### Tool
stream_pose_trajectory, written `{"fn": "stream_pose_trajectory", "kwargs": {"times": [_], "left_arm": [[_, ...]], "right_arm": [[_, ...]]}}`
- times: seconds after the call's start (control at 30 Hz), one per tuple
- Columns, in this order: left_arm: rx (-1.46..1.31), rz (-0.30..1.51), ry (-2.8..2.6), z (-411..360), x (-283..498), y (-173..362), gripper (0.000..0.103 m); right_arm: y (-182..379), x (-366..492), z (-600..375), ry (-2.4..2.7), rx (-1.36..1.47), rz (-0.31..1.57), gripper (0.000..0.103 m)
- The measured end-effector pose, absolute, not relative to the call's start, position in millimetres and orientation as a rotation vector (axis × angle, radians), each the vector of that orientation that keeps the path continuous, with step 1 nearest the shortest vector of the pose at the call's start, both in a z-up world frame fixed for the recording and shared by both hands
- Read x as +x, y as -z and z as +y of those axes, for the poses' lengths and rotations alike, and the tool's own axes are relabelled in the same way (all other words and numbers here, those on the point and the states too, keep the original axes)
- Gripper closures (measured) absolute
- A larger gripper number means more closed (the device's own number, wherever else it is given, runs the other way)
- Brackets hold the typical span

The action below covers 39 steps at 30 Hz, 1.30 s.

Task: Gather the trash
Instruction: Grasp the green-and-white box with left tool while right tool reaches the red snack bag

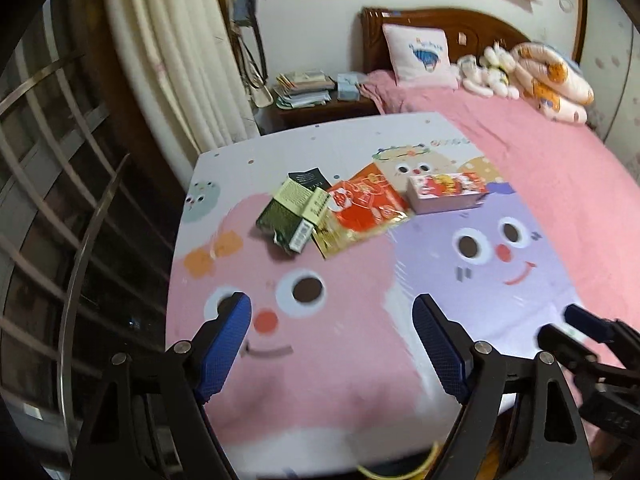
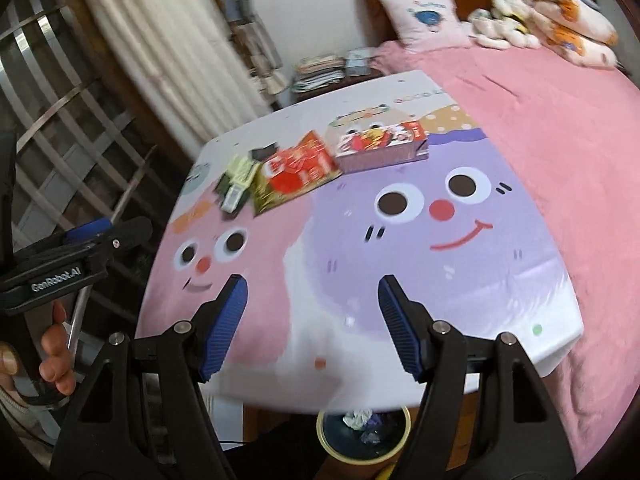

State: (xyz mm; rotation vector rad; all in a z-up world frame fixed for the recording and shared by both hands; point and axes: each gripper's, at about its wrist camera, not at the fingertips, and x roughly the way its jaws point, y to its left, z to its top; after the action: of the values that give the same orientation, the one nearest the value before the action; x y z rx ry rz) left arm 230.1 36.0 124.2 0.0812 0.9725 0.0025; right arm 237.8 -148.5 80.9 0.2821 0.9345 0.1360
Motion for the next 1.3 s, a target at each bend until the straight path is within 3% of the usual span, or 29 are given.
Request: {"fn": "stream_pose_trajectory", "kwargs": {"times": [0.33, 0.5, 0.67, 0.73, 0.8, 0.97, 1.07, 1.3], "left_arm": [[0.200, 1.061, 0.044, 65, 392, -40, 0.018], [0.235, 1.084, 0.032, 64, 431, 3, 0.020], [0.235, 1.132, 0.040, 65, 452, 33, 0.031], [0.217, 1.154, 0.053, 67, 458, 40, 0.044], [0.196, 1.187, 0.079, 71, 465, 48, 0.069], [0.172, 1.167, 0.115, 78, 456, 42, 0.074], [0.127, 1.153, 0.131, 93, 451, 33, 0.078], [0.019, 1.122, 0.120, 134, 443, 5, 0.078]], "right_arm": [[-46, 349, -118, 0.034, 0.340, 0.997, 0.038], [-30, 388, -108, 0.073, 0.332, 1.026, 0.038], [-16, 413, -100, 0.086, 0.345, 1.051, 0.038], [-11, 422, -95, 0.086, 0.349, 1.063, 0.038], [-4, 433, -89, 0.085, 0.350, 1.077, 0.038], [9, 454, -77, 0.090, 0.361, 1.110, 0.038], [16, 469, -68, 0.101, 0.375, 1.129, 0.030], [30, 507, -63, 0.195, 0.496, 1.151, 0.025]]}}
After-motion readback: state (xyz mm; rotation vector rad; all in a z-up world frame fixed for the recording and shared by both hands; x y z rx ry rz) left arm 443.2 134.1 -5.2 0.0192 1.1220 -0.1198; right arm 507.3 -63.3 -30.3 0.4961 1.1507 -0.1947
